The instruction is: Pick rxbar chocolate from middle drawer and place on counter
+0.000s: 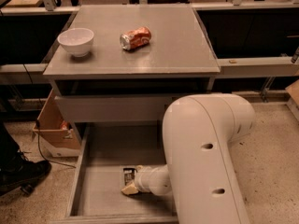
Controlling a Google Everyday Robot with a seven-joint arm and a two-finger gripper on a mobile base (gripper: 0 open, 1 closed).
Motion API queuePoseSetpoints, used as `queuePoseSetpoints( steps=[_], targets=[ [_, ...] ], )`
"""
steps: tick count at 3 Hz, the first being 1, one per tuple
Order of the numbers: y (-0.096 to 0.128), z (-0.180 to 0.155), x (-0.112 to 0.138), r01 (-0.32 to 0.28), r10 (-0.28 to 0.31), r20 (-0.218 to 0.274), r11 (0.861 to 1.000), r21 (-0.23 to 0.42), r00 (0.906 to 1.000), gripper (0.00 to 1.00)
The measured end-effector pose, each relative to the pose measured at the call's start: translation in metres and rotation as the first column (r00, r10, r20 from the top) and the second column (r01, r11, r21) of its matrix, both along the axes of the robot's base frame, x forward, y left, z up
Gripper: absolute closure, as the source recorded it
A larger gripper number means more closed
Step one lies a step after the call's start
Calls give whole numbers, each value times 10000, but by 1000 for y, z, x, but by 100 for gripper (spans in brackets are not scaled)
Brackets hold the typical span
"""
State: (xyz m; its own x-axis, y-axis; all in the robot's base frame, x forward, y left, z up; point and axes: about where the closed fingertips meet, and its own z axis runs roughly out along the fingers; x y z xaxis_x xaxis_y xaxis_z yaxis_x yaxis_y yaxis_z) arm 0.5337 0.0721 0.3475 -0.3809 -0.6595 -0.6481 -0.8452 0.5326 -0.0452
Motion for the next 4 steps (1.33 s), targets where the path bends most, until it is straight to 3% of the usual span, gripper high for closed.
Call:
queuePoseSetpoints(
  steps=[1,2,4],
  targets=[
    [0,5,0,0,0,2,10000,3,10000,89],
    [3,21,1,-9,4,237,9998,208,9997,100],
    [-10,66,6,252,-262,242,9989,391,9994,100]
  ],
)
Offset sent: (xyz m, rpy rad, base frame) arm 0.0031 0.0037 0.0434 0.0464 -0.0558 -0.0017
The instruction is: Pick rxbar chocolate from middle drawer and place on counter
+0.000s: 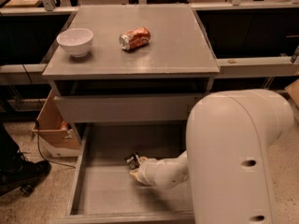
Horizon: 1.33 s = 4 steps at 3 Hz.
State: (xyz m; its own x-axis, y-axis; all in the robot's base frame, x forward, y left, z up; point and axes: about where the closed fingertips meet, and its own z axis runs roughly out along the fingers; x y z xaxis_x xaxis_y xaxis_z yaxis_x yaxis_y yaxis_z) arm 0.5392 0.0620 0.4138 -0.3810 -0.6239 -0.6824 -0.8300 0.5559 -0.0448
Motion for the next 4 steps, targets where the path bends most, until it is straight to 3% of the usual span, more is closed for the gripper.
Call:
queuePoseSetpoints(
  steps=[2,3,4],
  targets=[
    [15,57,7,133,-35,-700,9900,1406,9975,100],
    [8,76,14,-222,306,-499,9865,1621,9983,100],
    [-12,116,43,1,84,-321,9671,2543,9994,100]
  ],
)
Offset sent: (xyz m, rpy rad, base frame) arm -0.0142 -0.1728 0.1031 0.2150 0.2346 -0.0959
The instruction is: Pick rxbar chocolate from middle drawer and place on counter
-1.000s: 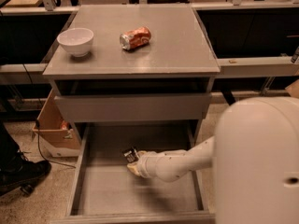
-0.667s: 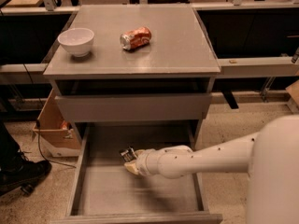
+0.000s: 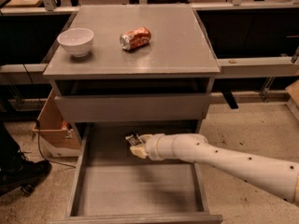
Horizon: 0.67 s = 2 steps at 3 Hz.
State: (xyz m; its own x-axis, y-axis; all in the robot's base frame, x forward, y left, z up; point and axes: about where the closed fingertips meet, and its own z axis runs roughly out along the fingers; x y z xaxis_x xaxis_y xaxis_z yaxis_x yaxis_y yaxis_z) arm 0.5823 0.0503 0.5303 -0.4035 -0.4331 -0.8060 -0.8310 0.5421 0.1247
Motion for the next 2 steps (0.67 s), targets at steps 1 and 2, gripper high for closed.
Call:
queuePoseSetpoints(
  steps=[1,2],
  targets=[
    [-23,56,12,94,-119,319,9970,767,9994,100],
    [-24,57,12,76,-102,336,9970,765,9994,100]
  ],
)
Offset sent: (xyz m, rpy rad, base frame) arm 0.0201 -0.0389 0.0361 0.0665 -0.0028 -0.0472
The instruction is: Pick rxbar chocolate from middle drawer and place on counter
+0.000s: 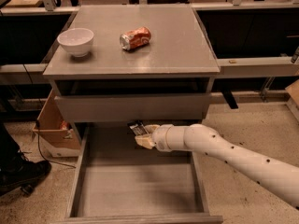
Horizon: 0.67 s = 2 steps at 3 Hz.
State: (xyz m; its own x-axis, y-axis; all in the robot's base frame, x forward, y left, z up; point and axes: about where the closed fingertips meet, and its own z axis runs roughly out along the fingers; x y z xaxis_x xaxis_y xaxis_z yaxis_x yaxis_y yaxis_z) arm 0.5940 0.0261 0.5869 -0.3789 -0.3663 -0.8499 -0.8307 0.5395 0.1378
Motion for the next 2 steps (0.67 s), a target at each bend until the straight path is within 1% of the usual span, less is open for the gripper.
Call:
queuePoseSetpoints(
  steps=[1,2],
  targets=[
    [-18,8,-5,119,-128,-269,9993,-347,9996,100],
    [-50,22,-21,-67,-47,-1026,9939,-1101,9947,100]
  ],
)
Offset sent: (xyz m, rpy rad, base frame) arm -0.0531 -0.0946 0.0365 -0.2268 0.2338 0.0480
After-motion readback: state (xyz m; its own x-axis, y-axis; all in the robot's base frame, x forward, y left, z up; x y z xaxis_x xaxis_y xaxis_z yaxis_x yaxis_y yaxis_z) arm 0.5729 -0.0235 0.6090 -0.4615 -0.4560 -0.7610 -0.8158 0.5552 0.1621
